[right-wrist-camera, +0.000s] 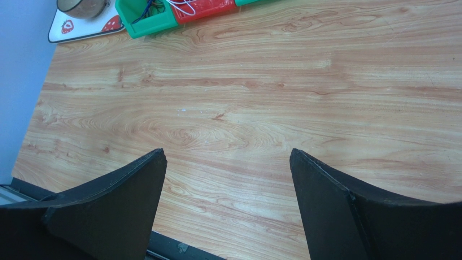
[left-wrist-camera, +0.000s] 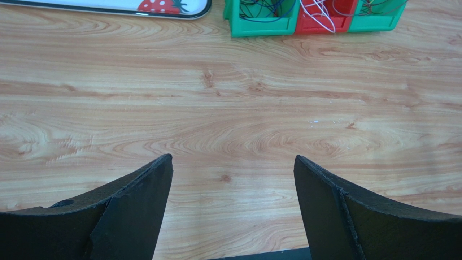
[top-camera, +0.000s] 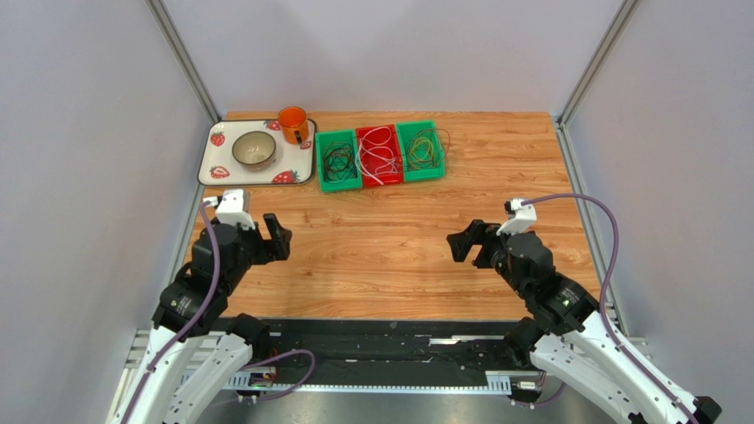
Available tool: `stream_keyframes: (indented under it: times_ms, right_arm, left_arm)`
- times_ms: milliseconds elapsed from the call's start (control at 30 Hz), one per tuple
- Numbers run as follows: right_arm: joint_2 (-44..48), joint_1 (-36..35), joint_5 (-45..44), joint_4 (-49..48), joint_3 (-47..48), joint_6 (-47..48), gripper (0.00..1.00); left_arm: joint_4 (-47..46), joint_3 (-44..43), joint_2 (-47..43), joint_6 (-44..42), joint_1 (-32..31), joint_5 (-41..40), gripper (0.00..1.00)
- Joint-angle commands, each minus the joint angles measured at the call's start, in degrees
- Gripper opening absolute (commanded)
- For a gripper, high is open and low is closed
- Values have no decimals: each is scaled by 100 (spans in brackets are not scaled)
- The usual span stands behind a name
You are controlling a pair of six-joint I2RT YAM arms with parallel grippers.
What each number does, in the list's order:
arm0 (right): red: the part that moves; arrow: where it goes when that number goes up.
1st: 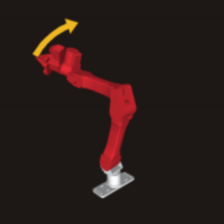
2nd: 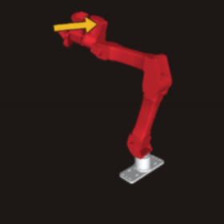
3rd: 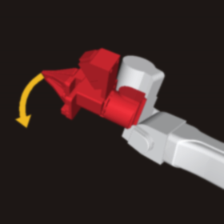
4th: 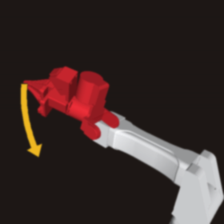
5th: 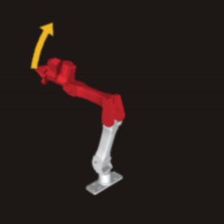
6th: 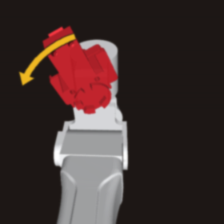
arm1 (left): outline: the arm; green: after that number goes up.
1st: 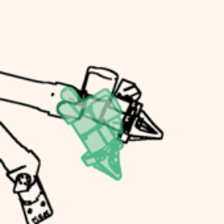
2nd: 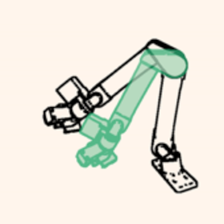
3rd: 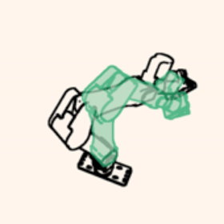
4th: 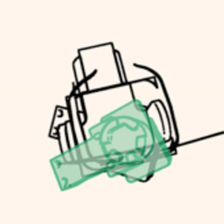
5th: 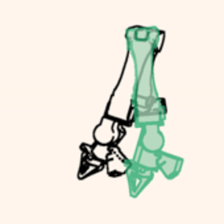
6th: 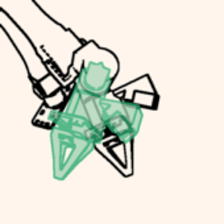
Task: Untangle the cables
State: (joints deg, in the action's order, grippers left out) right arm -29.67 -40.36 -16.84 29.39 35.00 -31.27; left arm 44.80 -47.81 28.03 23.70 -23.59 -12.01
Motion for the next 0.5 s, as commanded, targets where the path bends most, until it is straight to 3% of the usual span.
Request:
stream_keyframes:
  times_ms: [0,467]
  right_arm:
    - [5,-16,67,32,261,-29,89]
    - [137,-16,-47,-21,305,68,88]
  left_arm:
    - [-67,-62,18,47,-14,76,90]
    - [-68,-53,36,38,-14,85,90]
